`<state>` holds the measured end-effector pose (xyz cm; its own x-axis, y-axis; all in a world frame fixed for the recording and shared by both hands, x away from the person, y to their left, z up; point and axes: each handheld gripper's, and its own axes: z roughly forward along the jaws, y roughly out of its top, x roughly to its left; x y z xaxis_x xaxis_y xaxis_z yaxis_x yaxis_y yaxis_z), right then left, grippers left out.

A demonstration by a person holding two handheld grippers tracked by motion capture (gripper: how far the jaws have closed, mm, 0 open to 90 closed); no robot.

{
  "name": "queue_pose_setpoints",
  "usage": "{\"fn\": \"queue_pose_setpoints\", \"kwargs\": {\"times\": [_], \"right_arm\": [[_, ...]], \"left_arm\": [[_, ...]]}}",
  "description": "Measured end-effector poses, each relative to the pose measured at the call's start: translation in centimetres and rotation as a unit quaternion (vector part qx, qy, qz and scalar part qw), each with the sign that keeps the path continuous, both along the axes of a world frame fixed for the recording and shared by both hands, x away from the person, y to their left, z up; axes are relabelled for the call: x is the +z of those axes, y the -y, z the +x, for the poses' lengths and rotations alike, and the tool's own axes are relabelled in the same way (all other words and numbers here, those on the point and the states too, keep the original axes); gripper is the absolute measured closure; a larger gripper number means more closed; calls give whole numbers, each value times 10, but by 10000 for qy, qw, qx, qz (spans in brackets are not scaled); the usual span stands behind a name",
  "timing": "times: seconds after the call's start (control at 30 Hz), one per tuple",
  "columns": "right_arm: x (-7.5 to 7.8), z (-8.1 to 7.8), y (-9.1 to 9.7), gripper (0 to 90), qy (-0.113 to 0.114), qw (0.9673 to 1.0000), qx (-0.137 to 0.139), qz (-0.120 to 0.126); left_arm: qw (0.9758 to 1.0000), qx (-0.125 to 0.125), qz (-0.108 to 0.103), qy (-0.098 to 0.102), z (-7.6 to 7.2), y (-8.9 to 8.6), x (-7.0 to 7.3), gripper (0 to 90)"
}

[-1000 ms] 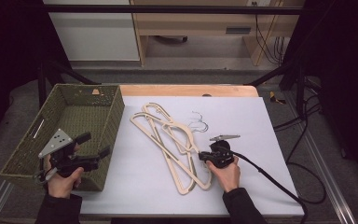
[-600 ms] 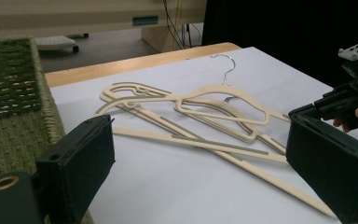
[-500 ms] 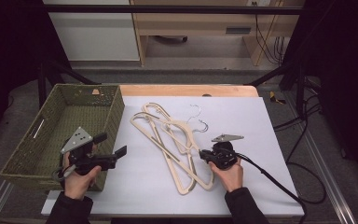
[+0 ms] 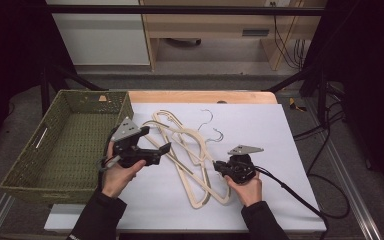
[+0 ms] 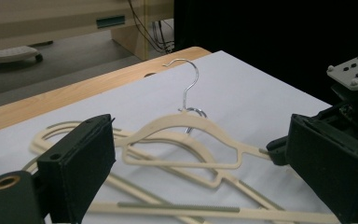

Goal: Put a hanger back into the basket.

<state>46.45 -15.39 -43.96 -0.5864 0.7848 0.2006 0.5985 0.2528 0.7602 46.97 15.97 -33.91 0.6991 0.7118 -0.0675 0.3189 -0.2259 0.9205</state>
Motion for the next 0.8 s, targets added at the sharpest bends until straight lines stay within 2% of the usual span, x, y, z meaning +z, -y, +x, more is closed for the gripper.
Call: {"fn": "queue_pose_setpoints", "kwargs": {"times": [0.1, 0.13, 0.23, 0.37, 0.4, 0.53, 0.57, 0.67, 0.8], "right_arm": [[0, -1, 0, 819, -1, 10000, -5, 6], [0, -1, 0, 819, -1, 10000, -5, 6], [0, -1, 0, 819, 8, 10000, -2, 3], [0, -1, 0, 819, 41, 10000, 1, 6], [0, -1, 0, 819, 29, 10000, 21, -4], [1, -1, 0, 820, 39, 10000, 43, -7], [1, -1, 0, 820, 41, 10000, 56, 11], [1, -2, 0, 821, 49, 10000, 59, 9], [2, -2, 0, 822, 79, 9999, 75, 71]], "left_arm": [[9999, -129, 100, 7, 14, 20, -2, 83], [9999, -129, 100, 7, 14, 20, -2, 84], [9997, -207, 71, -55, 27, 31, -7, 90], [9994, -190, 219, -163, 45, 45, -16, 97], [9992, -174, 313, -161, 53, 49, -20, 103], [9990, -135, 386, -179, 63, 55, -26, 126], [9985, -134, 473, -238, 69, 60, -30, 127], [9981, -110, 576, -211, 73, 64, -33, 138], [9972, -131, 679, -269, 84, 71, -37, 196]]}}
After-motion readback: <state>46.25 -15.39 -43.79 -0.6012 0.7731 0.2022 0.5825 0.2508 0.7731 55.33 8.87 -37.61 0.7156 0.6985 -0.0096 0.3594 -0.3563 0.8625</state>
